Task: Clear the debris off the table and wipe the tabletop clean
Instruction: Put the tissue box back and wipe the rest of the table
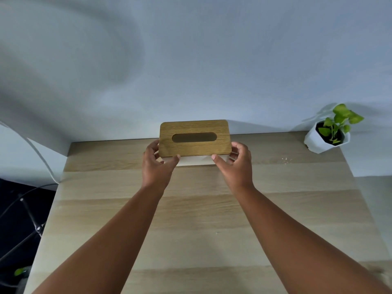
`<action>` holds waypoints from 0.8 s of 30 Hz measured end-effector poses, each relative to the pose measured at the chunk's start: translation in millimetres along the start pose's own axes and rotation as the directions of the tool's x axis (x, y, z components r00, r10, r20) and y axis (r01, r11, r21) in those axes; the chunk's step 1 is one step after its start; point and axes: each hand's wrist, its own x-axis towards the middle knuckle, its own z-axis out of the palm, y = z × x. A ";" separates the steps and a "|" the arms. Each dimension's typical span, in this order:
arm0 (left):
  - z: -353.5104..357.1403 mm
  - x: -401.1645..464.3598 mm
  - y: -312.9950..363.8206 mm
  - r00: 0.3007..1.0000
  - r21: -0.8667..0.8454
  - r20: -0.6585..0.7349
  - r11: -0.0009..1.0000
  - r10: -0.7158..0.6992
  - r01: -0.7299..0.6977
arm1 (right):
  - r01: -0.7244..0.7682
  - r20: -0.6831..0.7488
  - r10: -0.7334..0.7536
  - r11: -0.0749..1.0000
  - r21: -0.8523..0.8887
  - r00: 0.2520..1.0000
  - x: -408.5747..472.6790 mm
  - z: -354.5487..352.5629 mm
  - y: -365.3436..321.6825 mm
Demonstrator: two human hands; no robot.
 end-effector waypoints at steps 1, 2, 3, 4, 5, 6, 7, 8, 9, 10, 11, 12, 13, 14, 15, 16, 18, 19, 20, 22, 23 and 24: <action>-1.4 -0.5 0.5 1.000 0.003 0.004 1.000 0.002 -0.002 | 0.001 -0.002 -0.001 1.000 0.001 1.000 -1.2 -1.3 -0.7; -2.7 -0.6 0.7 1.000 0.008 0.008 1.000 0.003 -0.003 | 0.001 -0.002 -0.001 1.000 0.000 1.000 -2.2 -2.5 -1.1; -4.6 -1.5 0.9 1.000 0.011 0.012 1.000 0.006 -0.006 | 0.003 -0.003 -0.003 1.000 -0.002 1.000 -3.8 -4.0 -1.8; -6.5 -2.6 0.9 1.000 0.010 0.015 1.000 0.007 -0.007 | 0.005 -0.003 -0.005 1.000 -0.005 1.000 -5.5 -5.5 -2.2; -8.7 -4.3 1.1 1.000 0.008 0.015 1.000 0.005 -0.005 | 0.007 -0.004 -0.007 1.000 -0.009 1.000 -7.5 -7.3 -2.8; -10.8 -6.1 1.2 1.000 0.009 0.015 1.000 0.002 -0.002 | 0.009 -0.005 -0.009 1.000 -0.013 1.000 -9.4 -8.9 -3.5; -12.8 -8.0 1.0 1.000 0.014 0.014 1.000 -0.002 0.001 | 0.009 -0.005 -0.010 1.000 -0.016 1.000 -11.2 -10.2 -4.0; -15.2 -10.4 1.0 1.000 0.021 0.012 1.000 -0.002 0.001 | 0.013 -0.007 -0.014 1.000 -0.016 1.000 -13.9 -11.8 -5.0; -17.4 -12.9 0.9 1.000 0.027 0.011 1.000 0.000 0.000 | 0.019 -0.009 -0.019 1.000 -0.015 1.000 -16.6 -13.3 -5.6; -19.1 -15.8 1.4 1.000 0.031 0.011 1.000 0.003 -0.003 | 0.027 -0.013 -0.027 1.000 -0.016 1.000 -19.5 -15.3 -6.6; -20.7 -18.9 2.2 1.000 0.036 0.010 0.999 0.007 -0.007 | 0.034 -0.017 -0.035 0.999 -0.022 0.999 -22.5 -17.5 -7.6; -21.5 -21.5 2.7 1.000 0.044 0.007 0.999 0.012 -0.013 | 0.039 -0.018 -0.039 0.999 -0.029 0.999 -25.1 -19.5 -8.1; -22.4 -25.3 3.8 1.000 0.060 0.002 0.998 0.022 -0.022 | 0.043 -0.021 -0.044 0.998 -0.033 0.999 -28.7 -22.5 -9.0; -23.1 -29.0 4.3 0.999 0.080 -0.002 0.996 0.035 -0.035 | 0.048 -0.023 -0.049 0.998 -0.036 0.999 -32.5 -25.3 -9.6; -23.3 -33.1 4.5 0.999 0.098 -0.004 0.994 0.052 -0.051 | 0.053 -0.028 -0.054 0.998 -0.037 0.998 -36.4 -28.8 -10.0; -22.5 -37.2 4.3 0.998 0.113 -0.005 0.991 0.068 -0.067 | 0.059 -0.033 -0.061 0.997 -0.040 0.998 -40.3 -32.5 -10.3; -18.5 -46.1 3.4 0.995 0.143 -0.008 0.985 0.097 -0.095 | 0.068 -0.041 -0.070 0.996 -0.050 0.997 -48.6 -41.2 -8.9; -15.7 -50.7 2.5 0.994 0.159 -0.009 0.981 0.112 -0.110 | 0.069 -0.040 -0.072 0.996 -0.060 0.997 -53.2 -45.9 -7.6; -11.6 -56.5 0.9 0.992 0.174 -0.005 0.977 0.129 -0.126 | 0.069 -0.037 -0.072 0.995 -0.075 0.997 -58.6 -51.8 -5.2; -3.0 -69.2 -3.0 0.988 0.200 0.015 0.968 0.155 -0.155 | 0.069 -0.037 -0.073 0.992 -0.103 0.997 -69.6 -64.5 1.3; 2.4 -76.9 -5.3 0.986 0.215 0.034 0.963 0.161 -0.165 | 0.065 -0.045 -0.071 0.991 -0.113 0.996 -75.6 -72.6 5.9; 8.2 -84.3 -7.7 0.985 0.230 0.055 0.958 0.166 -0.174 | 0.060 -0.053 -0.067 0.991 -0.124 0.996 -81.2 -80.8 11.0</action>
